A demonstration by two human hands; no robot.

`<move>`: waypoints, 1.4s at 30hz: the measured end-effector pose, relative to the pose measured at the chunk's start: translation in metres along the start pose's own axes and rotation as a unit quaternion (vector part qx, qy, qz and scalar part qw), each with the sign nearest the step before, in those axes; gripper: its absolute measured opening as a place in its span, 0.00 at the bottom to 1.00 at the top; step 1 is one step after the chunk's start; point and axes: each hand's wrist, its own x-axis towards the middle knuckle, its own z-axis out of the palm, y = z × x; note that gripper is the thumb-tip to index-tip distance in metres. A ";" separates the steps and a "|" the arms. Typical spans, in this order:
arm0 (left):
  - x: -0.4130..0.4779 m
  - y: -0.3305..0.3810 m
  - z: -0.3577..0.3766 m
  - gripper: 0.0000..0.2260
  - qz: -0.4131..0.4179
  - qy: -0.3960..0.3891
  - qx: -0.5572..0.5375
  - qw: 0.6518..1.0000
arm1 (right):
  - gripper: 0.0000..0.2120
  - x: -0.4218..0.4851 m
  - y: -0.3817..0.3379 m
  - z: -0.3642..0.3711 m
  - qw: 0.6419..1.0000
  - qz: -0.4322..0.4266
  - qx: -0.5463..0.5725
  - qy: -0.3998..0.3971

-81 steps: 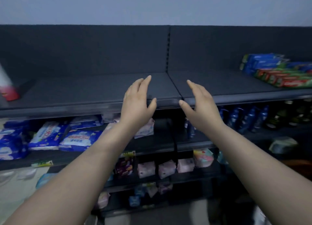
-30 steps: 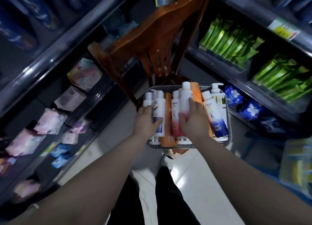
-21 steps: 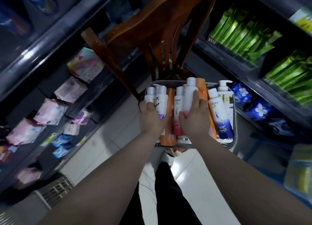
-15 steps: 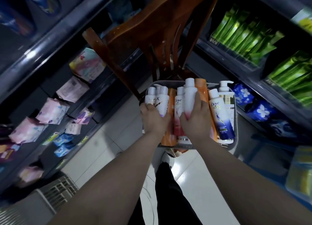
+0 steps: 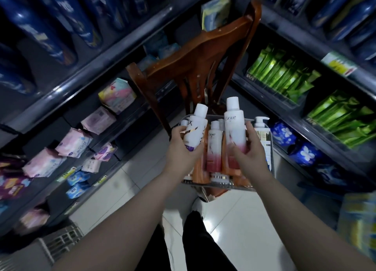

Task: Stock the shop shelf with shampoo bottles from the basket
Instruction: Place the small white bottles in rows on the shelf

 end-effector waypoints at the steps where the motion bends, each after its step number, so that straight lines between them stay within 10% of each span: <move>1: -0.004 0.006 -0.011 0.27 0.018 -0.005 -0.004 1.000 | 0.34 -0.002 -0.010 -0.002 0.999 0.002 0.027 -0.023; 16: -0.100 0.059 -0.232 0.19 0.101 0.111 -0.137 0.979 | 0.28 -0.073 -0.182 0.106 0.955 -0.180 0.086 -0.220; 42: -0.314 -0.086 -0.679 0.21 0.178 0.483 -0.130 0.847 | 0.27 -0.303 -0.385 0.501 0.799 -0.331 0.076 -0.496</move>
